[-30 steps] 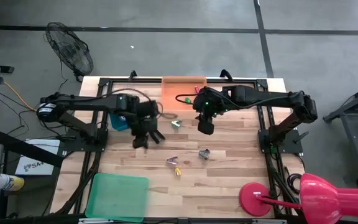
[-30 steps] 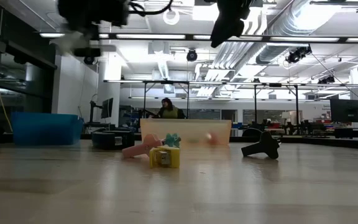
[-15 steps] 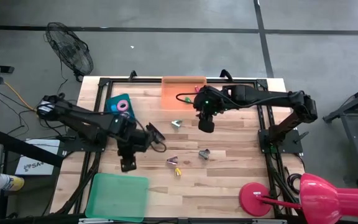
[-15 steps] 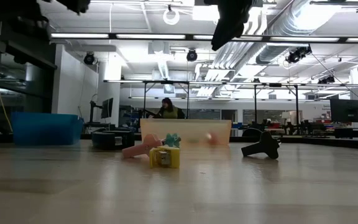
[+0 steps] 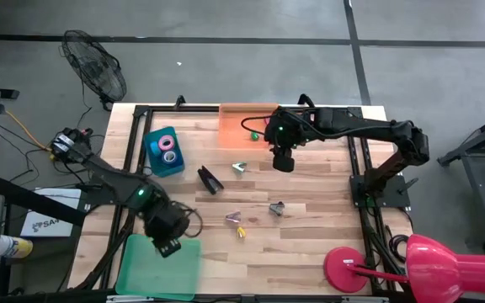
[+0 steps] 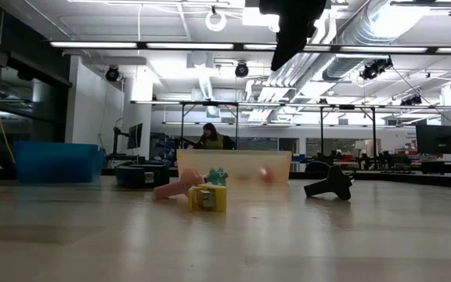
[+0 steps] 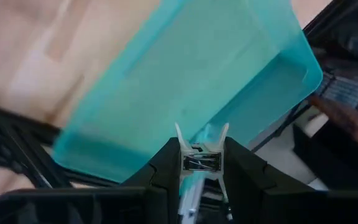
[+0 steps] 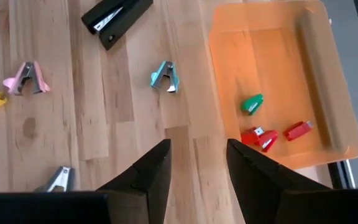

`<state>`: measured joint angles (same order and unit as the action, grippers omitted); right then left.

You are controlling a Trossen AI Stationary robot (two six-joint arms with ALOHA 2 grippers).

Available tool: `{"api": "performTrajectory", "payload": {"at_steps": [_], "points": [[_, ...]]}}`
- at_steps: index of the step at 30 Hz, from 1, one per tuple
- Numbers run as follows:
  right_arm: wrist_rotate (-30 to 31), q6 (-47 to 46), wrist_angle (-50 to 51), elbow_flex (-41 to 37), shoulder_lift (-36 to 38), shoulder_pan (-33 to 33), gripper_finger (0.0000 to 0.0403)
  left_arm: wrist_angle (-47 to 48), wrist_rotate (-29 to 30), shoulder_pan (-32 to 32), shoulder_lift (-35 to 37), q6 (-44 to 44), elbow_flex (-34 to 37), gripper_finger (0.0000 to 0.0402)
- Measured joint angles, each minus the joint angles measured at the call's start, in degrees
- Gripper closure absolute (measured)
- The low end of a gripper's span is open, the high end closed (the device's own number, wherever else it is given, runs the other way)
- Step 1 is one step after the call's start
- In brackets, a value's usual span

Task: Pick and place Stapler, Stapler remover, tape
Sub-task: Put the gray staple remover into the green bin

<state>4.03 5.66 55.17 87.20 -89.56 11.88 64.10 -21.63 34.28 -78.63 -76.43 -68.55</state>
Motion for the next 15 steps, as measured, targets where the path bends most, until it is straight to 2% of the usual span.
{"api": "performTrajectory", "payload": {"at_steps": [6, 15], "points": [[-1.7, 3.1, -1.2, 0.0, 0.0, 2.2, 0.0258, -4.2, 4.5, 7.3, 0.0, -18.9, 3.8, 0.0318], [-4.9, 6.1, -2.7, 0.0, 0.0, 4.7, 0.0258, -16.7, 0.6, 11.9, 0.0, -37.4, 16.5, 0.0318]]}}
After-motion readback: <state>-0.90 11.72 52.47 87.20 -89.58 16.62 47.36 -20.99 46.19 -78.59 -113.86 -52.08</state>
